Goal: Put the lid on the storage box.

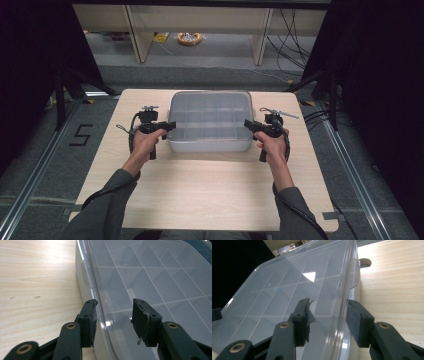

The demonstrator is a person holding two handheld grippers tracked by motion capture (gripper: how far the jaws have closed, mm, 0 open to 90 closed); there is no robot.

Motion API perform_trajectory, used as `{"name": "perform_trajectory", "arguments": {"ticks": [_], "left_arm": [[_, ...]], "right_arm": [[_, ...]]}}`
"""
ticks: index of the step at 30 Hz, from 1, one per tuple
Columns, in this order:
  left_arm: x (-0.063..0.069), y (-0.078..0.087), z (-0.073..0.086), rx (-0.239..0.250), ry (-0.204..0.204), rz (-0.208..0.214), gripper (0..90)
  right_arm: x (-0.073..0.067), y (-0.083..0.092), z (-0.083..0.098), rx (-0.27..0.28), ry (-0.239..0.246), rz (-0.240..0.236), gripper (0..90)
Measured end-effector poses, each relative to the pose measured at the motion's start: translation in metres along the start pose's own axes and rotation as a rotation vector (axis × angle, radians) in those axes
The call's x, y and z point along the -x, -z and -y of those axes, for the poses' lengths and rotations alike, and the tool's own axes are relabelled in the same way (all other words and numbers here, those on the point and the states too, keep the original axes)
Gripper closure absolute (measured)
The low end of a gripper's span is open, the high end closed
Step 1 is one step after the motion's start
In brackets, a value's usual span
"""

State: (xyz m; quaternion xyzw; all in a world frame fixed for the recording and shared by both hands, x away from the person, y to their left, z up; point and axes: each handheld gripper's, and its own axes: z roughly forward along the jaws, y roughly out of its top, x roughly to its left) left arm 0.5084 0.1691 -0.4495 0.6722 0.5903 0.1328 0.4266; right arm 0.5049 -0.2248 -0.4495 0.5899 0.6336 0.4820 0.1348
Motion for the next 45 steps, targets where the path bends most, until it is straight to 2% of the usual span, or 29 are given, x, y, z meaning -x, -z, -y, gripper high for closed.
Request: {"name": "perform_trajectory", "arguments": {"ticks": [5,6,7,8,9,10,11,12,13,16,18,19,20,22,24,28,29,31,33,34,35,37,38,39,40,42,43,44,45], "left_arm": [[0.002,0.006,0.004,-0.014,-0.029,0.002,54.7],[0.003,0.006,0.004,-0.008,-0.03,-0.002,54.9],[0.003,0.006,0.005,-0.019,-0.036,0.003,54.9],[0.003,0.006,0.005,-0.012,-0.031,0.004,54.9],[0.003,0.006,0.006,-0.011,-0.038,0.002,55.3],[0.003,0.006,0.006,-0.009,-0.037,0.002,55.2],[0.003,0.006,0.007,-0.006,-0.033,0.001,55.0],[0.003,0.006,0.007,-0.008,-0.032,0.003,55.0],[0.003,0.006,0.007,-0.009,-0.031,0.005,55.0],[0.002,0.006,0.007,-0.009,-0.017,0.009,54.7],[0.0,0.005,0.007,-0.008,-0.004,0.019,54.1],[0.0,0.005,0.007,-0.003,0.001,0.022,53.9],[0.0,0.005,0.006,-0.002,0.002,0.026,53.2],[0.0,0.004,0.007,0.004,0.006,0.027,52.1],[0.001,0.005,0.005,0.014,0.017,0.026,49.8],[0.002,0.01,0.002,0.029,0.03,0.031,45.9],[0.002,0.012,0.001,0.027,0.025,0.033,45.1],[0.001,0.016,-0.001,0.04,0.023,0.031,44.4],[-0.001,0.019,-0.002,0.047,0.037,0.032,44.4],[-0.003,0.02,-0.001,0.042,0.034,0.031,44.3],[-0.003,0.021,-0.001,0.049,0.044,0.037,44.2],[-0.005,0.024,0.0,0.056,0.051,0.044,44.2],[-0.006,0.025,0.0,0.056,0.05,0.047,44.2],[-0.007,0.026,0.001,0.063,0.055,0.047,44.1],[-0.008,0.029,0.001,0.065,0.053,0.052,44.0],[-0.01,0.032,0.002,0.063,0.052,0.058,43.7],[-0.012,0.035,0.003,0.064,0.052,0.061,43.5],[-0.013,0.037,0.004,0.068,0.053,0.066,43.4],[-0.014,0.039,0.005,0.07,0.052,0.069,43.4]], "right_arm": [[-0.004,0.001,0.0,-0.021,-0.068,0.002,54.2],[-0.004,0.0,-0.001,-0.013,-0.037,0.016,56.7],[-0.003,0.001,-0.003,-0.008,0.062,0.056,56.1],[-0.009,0.002,-0.005,-0.018,0.054,0.09,56.3],[-0.004,0.002,-0.008,-0.011,0.096,0.075,56.8],[-0.004,0.002,-0.009,-0.005,0.045,0.022,57.3],[-0.005,0.003,-0.009,-0.016,0.019,0.007,57.3],[-0.008,0.004,-0.009,-0.02,0.009,0.035,57.2],[-0.005,0.004,-0.01,-0.013,0.075,0.046,57.1],[-0.007,0.005,-0.009,-0.014,0.03,0.044,57.1],[-0.006,0.005,-0.007,-0.012,0.028,0.042,56.9],[-0.002,0.004,-0.006,-0.009,0.065,0.044,56.7],[-0.004,0.005,-0.006,-0.015,0.036,0.037,56.3],[0.0,0.004,-0.005,-0.002,0.055,0.05,55.9],[0.002,0.004,-0.004,-0.006,0.047,0.045,55.2],[0.0,0.007,-0.003,-0.011,-0.008,0.042,54.6],[0.003,0.008,-0.003,0.0,0.038,0.041,54.4],[0.003,0.01,-0.003,0.001,0.033,0.022,54.1],[0.002,0.011,-0.003,0.006,0.015,0.028,53.5],[0.003,0.012,-0.003,0.01,0.032,0.027,53.0],[0.0,0.013,-0.002,-0.002,-0.01,0.027,52.8],[-0.002,0.015,-0.003,-0.002,-0.022,0.021,52.3],[-0.001,0.014,-0.003,0.007,-0.013,0.026,52.1],[0.002,0.014,-0.003,0.011,0.027,0.027,52.0],[0.0,0.015,-0.003,0.001,0.0,0.018,51.8],[0.001,0.015,-0.003,0.008,0.033,0.012,51.3],[0.0,0.016,-0.003,0.004,0.026,0.002,50.9],[-0.003,0.017,-0.001,-0.002,-0.011,0.011,50.6],[-0.003,0.018,-0.001,-0.004,-0.012,-0.002,50.4]]}}
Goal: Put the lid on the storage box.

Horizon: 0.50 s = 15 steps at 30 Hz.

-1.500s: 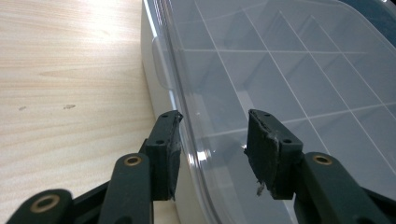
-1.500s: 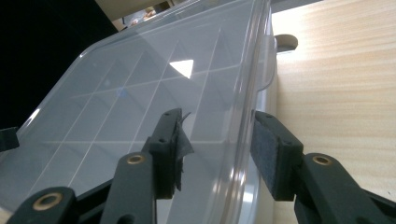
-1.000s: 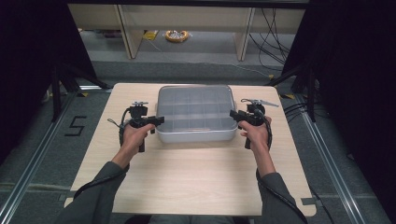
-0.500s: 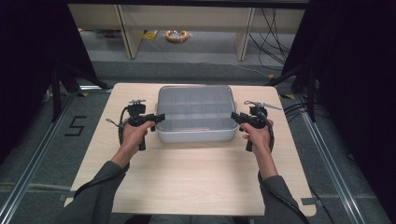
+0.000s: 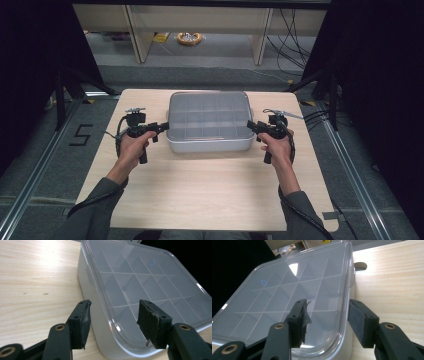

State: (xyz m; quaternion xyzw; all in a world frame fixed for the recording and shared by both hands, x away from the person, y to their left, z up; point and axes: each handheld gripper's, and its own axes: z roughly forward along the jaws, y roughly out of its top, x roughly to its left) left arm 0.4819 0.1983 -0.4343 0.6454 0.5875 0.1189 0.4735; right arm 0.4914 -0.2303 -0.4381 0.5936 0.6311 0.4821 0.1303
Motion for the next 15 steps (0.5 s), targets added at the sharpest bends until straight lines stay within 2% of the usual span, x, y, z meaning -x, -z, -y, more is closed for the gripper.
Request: {"name": "perform_trajectory", "arguments": {"ticks": [1,2,4,5,6,7,8,9,14,15], "left_arm": [[-0.001,0.002,0.001,0.006,0.006,0.004,43.3],[-0.002,0.004,0.001,0.005,-0.001,0.005,43.4],[-0.003,0.009,0.005,0.003,0.008,0.023,43.1],[-0.003,0.011,0.006,-0.001,0.011,0.037,42.6],[-0.004,0.014,0.008,-0.002,0.01,0.047,42.5],[-0.004,0.016,0.01,0.002,0.009,0.047,42.5],[-0.005,0.018,0.013,0.002,0.003,0.049,42.5],[-0.005,0.02,0.014,0.0,0.002,0.051,42.6],[-0.007,0.027,0.024,0.005,0.009,0.083,42.6],[-0.007,0.028,0.027,-0.001,0.006,0.09,42.5]], "right_arm": [[0.003,-0.001,0.0,0.014,0.047,0.011,50.2],[0.003,0.001,0.0,0.01,0.034,0.002,50.2],[0.004,0.002,0.001,0.022,0.05,0.01,49.6],[0.001,0.004,0.002,0.007,0.01,0.005,49.2],[0.0,0.005,0.002,0.002,0.002,0.004,49.0],[0.001,0.006,0.003,0.004,0.009,-0.012,48.9],[0.001,0.007,0.003,0.011,0.018,-0.003,48.7],[0.005,0.008,0.004,0.019,0.059,0.002,48.6],[0.004,0.014,0.009,0.023,0.052,-0.009,47.5],[0.005,0.016,0.01,0.031,0.071,-0.007,47.4]]}}
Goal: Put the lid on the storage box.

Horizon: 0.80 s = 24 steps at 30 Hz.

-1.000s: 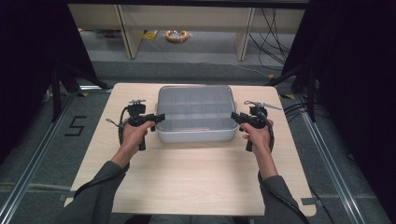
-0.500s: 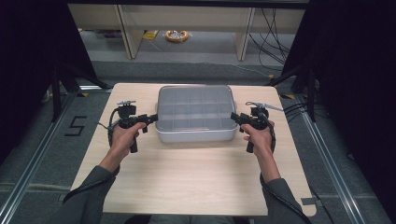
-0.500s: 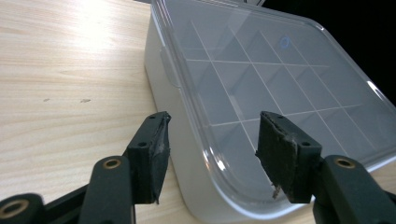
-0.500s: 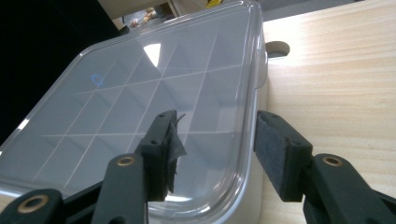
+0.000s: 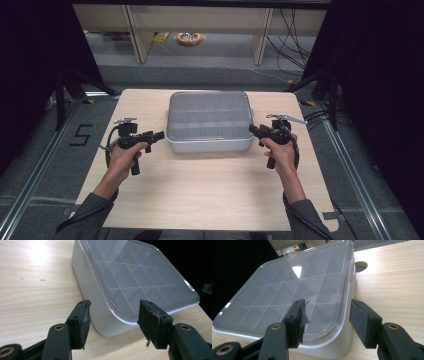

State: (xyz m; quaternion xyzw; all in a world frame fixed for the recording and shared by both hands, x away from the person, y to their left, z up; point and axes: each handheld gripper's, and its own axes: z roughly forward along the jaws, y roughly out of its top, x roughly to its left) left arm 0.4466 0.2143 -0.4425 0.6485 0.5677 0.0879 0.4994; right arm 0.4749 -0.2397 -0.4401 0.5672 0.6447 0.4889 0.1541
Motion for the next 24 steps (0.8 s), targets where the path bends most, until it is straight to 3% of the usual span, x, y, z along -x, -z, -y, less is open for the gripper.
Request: {"name": "perform_trajectory", "arguments": {"ticks": [3,8,9,10,13,14,15,17,18,20,24], "left_arm": [[0.0,0.002,0.006,-0.016,-0.012,-0.002,42.4],[0.003,0.003,0.014,-0.028,-0.018,-0.005,42.2],[0.004,0.003,0.016,-0.03,-0.02,-0.004,42.3],[0.004,0.004,0.017,-0.034,-0.02,-0.003,42.2],[0.006,0.005,0.019,-0.035,-0.028,0.0,42.1],[0.006,0.005,0.02,-0.036,-0.028,0.004,42.1],[0.006,0.006,0.021,-0.038,-0.035,0.0,42.0],[0.006,0.006,0.023,-0.042,-0.038,0.003,41.8],[0.006,0.006,0.024,-0.044,-0.033,0.001,41.7],[0.006,0.006,0.027,-0.051,-0.037,-0.003,41.6],[0.006,0.007,0.03,-0.058,-0.039,-0.004,41.3]], "right_arm": [[-0.002,0.008,0.004,-0.001,-0.019,-0.032,46.8],[-0.001,0.017,0.014,0.022,-0.011,-0.049,45.5],[-0.002,0.019,0.016,0.014,-0.029,-0.048,45.5],[0.001,0.019,0.018,0.019,0.002,-0.041,45.1],[0.002,0.023,0.022,0.01,-0.001,-0.047,44.4],[0.0,0.026,0.023,-0.004,-0.037,-0.048,43.9],[0.004,0.026,0.025,0.005,-0.001,-0.042,43.2],[0.001,0.028,0.028,-0.013,-0.035,-0.027,42.4],[0.004,0.029,0.028,-0.004,-0.007,-0.041,42.3],[0.005,0.03,0.03,-0.002,0.002,-0.033,41.2],[0.004,0.035,0.033,-0.02,-0.016,-0.038,40.7]]}}
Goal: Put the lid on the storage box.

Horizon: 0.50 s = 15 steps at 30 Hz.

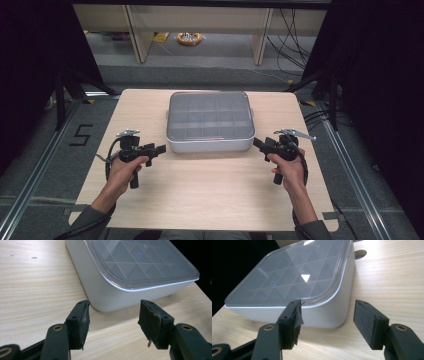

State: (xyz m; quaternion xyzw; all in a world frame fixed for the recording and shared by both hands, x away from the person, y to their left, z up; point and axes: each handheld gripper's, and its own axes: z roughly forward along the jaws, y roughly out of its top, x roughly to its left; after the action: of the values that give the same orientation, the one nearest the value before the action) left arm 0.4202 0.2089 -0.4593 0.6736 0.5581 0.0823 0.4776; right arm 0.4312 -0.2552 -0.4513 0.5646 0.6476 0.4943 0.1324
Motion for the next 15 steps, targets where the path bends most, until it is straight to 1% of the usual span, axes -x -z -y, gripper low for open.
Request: {"name": "perform_trajectory", "arguments": {"ticks": [1,2,3,5,6,7,9,10,11,12,13,14,15], "left_arm": [[0.001,0.0,0.002,0.001,-0.006,-0.004,41.3],[0.001,0.0,0.003,-0.002,-0.007,-0.001,41.3],[0.001,0.001,0.004,-0.007,-0.008,0.004,41.3],[0.003,0.002,0.007,-0.014,-0.017,-0.002,41.3],[0.004,0.002,0.009,-0.012,-0.017,0.005,41.2],[0.004,0.003,0.009,-0.014,-0.019,0.006,41.1],[0.005,0.004,0.01,-0.015,-0.023,0.012,40.8],[0.007,0.005,0.011,-0.014,-0.021,0.008,40.7],[0.007,0.006,0.012,-0.015,-0.022,0.016,40.6],[0.008,0.006,0.013,-0.018,-0.025,0.014,40.5],[0.009,0.007,0.015,-0.019,-0.029,0.015,40.3],[0.01,0.007,0.016,-0.024,-0.029,0.018,40.0],[0.01,0.006,0.017,-0.03,-0.03,0.022,39.4]], "right_arm": [[0.001,0.0,0.001,0.009,0.012,0.0,40.5],[0.0,0.001,0.002,0.003,0.0,-0.007,39.9],[0.0,0.002,0.002,0.0,-0.001,-0.01,39.7],[0.0,0.002,0.004,0.003,0.007,-0.006,39.4],[0.001,0.003,0.005,0.006,0.014,-0.006,39.2],[0.0,0.004,0.006,-0.001,0.008,-0.012,39.0],[-0.002,0.005,0.007,0.004,0.009,-0.021,38.7],[-0.002,0.006,0.008,0.001,0.021,-0.014,38.3],[-0.006,0.008,0.009,-0.018,-0.032,-0.024,37.9],[-0.003,0.007,0.01,-0.004,0.018,-0.018,37.7],[-0.004,0.008,0.011,-0.01,0.006,-0.024,37.4],[-0.005,0.008,0.012,-0.008,0.012,-0.018,37.2],[-0.006,0.009,0.012,-0.008,0.017,-0.029,36.8]]}}
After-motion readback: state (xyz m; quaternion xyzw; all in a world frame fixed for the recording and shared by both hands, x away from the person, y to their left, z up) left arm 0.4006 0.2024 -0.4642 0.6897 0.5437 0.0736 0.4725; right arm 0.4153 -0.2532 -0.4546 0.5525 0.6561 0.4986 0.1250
